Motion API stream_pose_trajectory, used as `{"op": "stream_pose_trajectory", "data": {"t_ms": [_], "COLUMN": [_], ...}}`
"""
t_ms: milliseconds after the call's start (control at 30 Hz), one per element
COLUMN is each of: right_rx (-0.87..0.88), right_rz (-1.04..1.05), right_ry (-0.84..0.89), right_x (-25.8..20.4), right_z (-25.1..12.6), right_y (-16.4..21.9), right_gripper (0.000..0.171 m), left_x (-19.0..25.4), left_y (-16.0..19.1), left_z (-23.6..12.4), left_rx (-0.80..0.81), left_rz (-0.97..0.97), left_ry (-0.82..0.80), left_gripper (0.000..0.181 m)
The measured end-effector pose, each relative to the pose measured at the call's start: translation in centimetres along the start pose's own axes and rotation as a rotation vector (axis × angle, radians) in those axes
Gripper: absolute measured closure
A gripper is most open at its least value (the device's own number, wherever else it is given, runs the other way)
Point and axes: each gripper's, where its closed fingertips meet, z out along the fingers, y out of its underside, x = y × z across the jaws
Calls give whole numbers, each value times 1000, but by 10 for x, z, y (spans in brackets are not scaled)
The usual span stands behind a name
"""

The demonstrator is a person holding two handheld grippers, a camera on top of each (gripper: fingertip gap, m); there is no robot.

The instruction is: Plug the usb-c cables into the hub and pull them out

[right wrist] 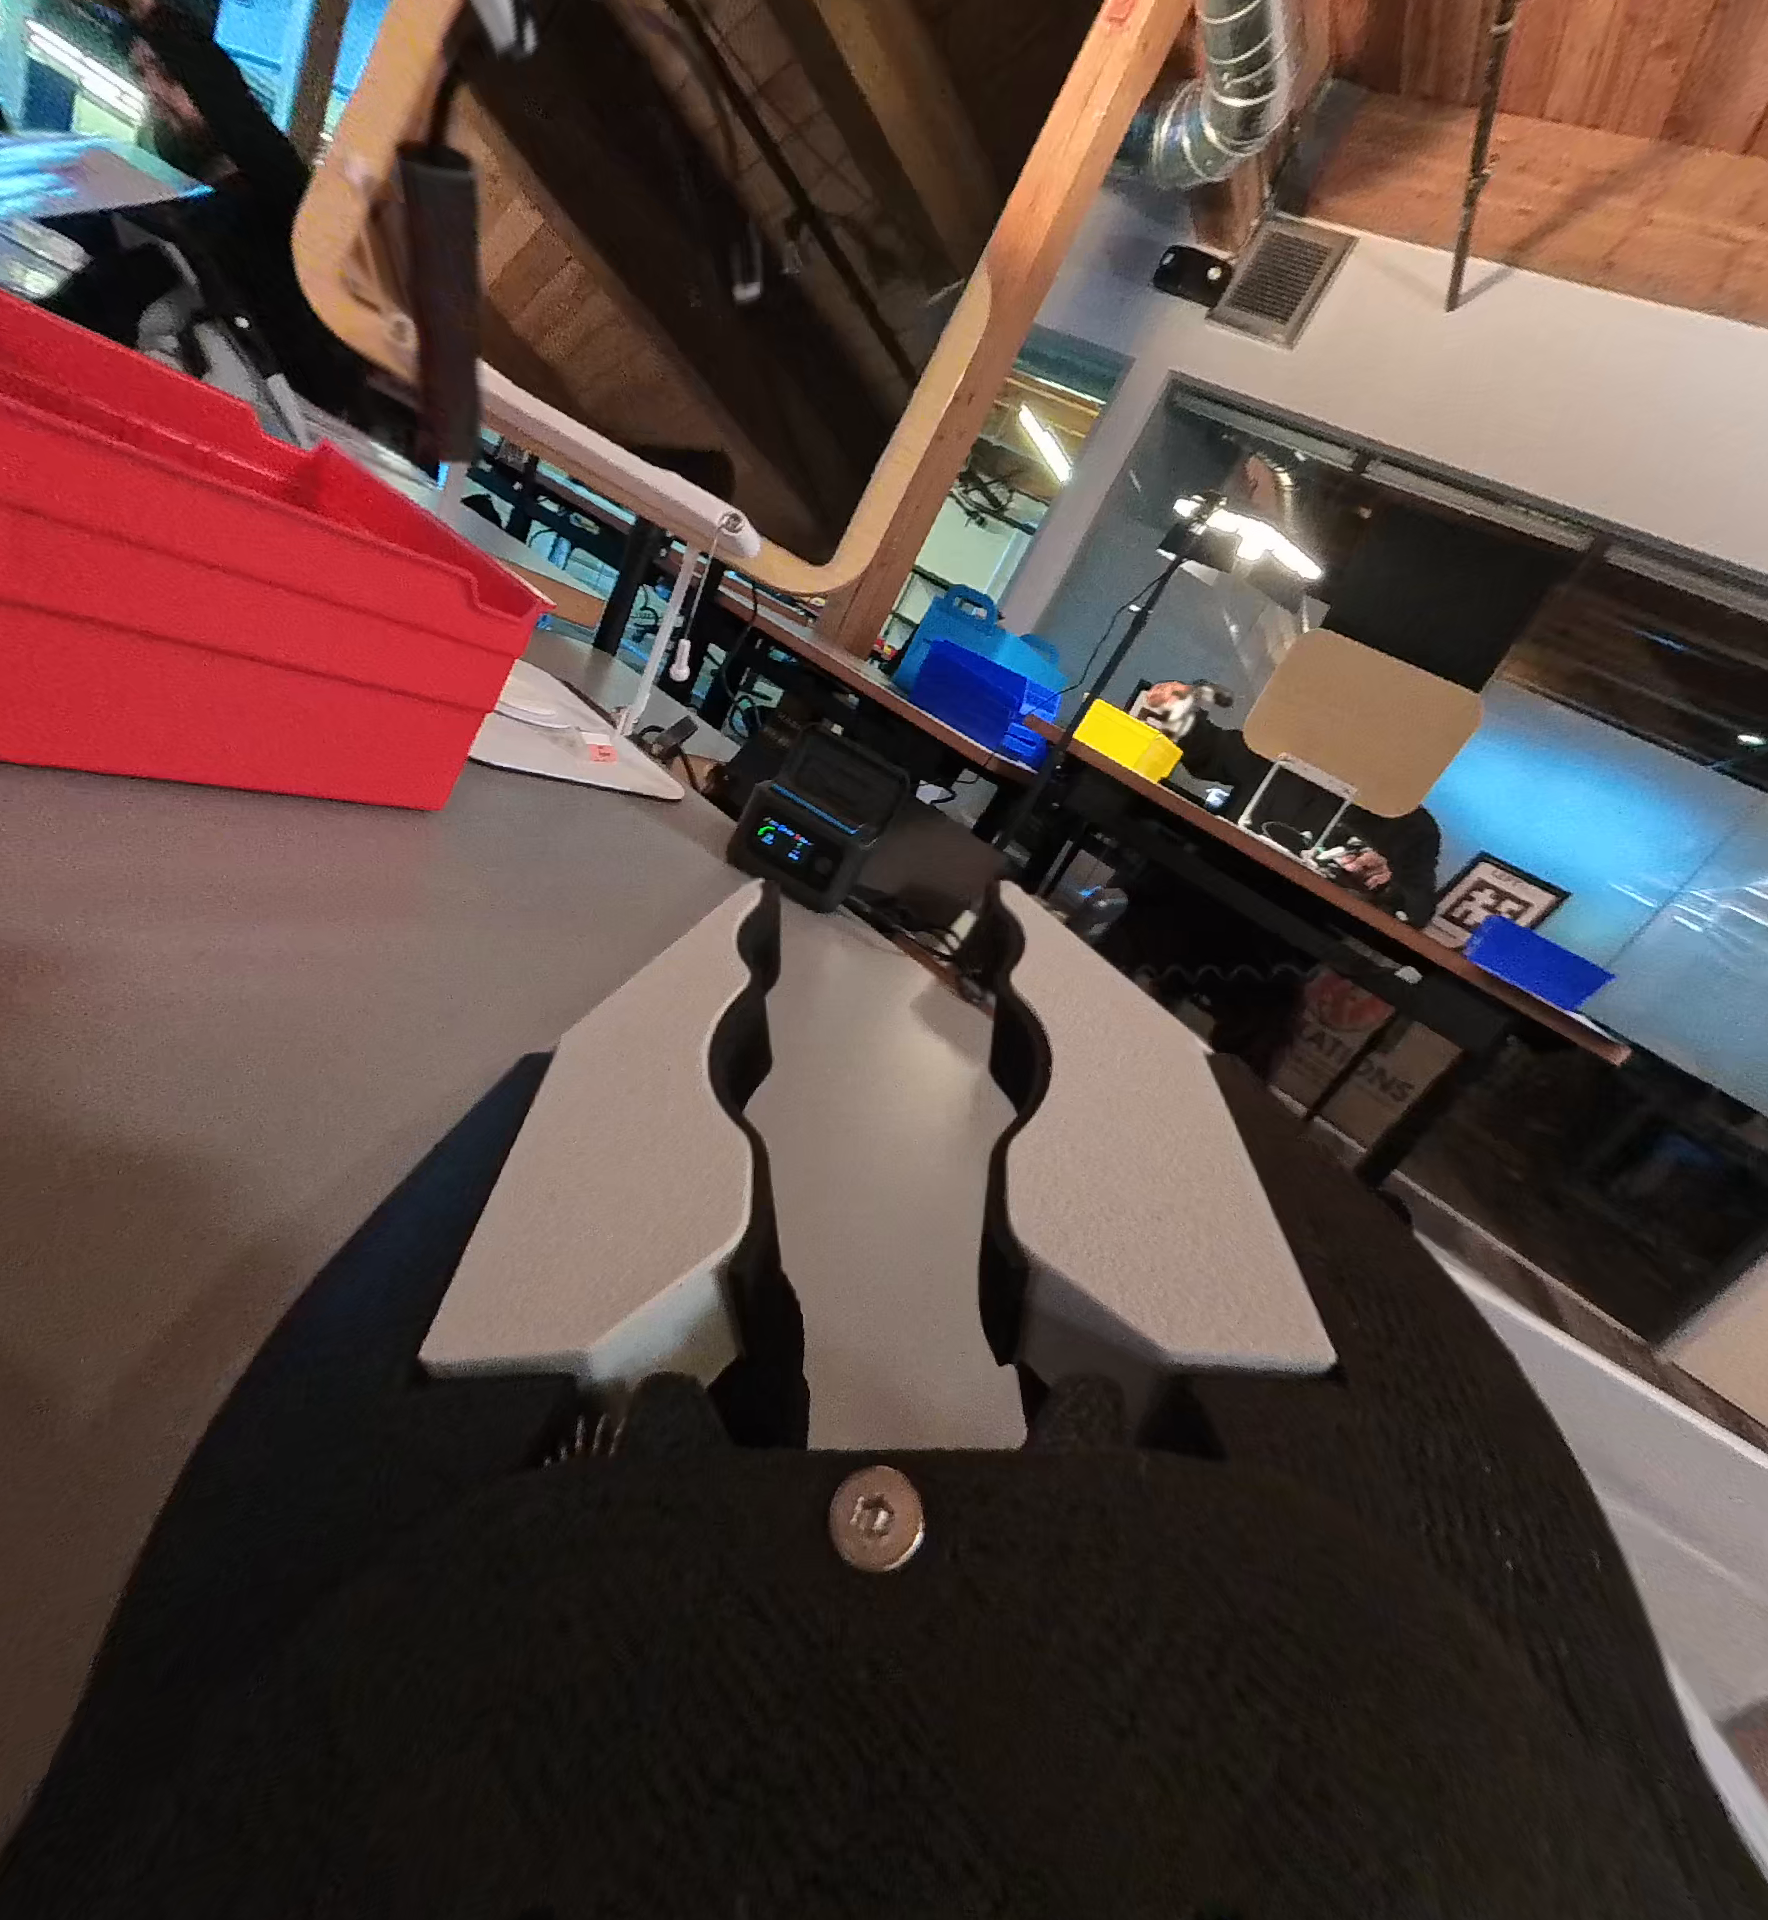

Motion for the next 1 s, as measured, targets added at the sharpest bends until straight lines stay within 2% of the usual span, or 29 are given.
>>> {"op": "stream_pose_trajectory", "data": {"t_ms": [100,200,300,433,567,667,700,767,867,933,1000], "right_rx": [1,7,-31,-49,-47,-42,-40,-33,-30,-28,-26], "right_rz": [-5,3,-112,-71,-25,-35,-38,-35,-28,-19,-13], "right_ry": [70,137,208,231,251,240,236,232,239,243,241], "right_x": [15,32,43,49,56,53,52,51,53,54,54], "right_z": [-4,-8,-11,-11,-12,-11,-10,-10,-10,-10,-10], "right_y": [0,-1,3,8,10,9,8,7,7,7,7], "right_gripper": [134,137,144,142,142,142,142,141,141,141,141], "left_x": [46,99,125,178,213,229,238,243,233,223,188], "left_y": [-38,-41,-18,15,45,74,78,71,48,30,21], "left_z": [8,40,78,115,133,142,143,141,115,79,41], "left_rx": [119,124,39,-39,-137,-263,-265,-202,-64,35,99], "left_rz": [174,335,565,667,745,682,641,562,474,370,230], "left_ry": [45,71,-73,13,80,172,232,269,245,260,175], "left_gripper": [181,181,180,180,181,179,177,132,128,126,123]}}
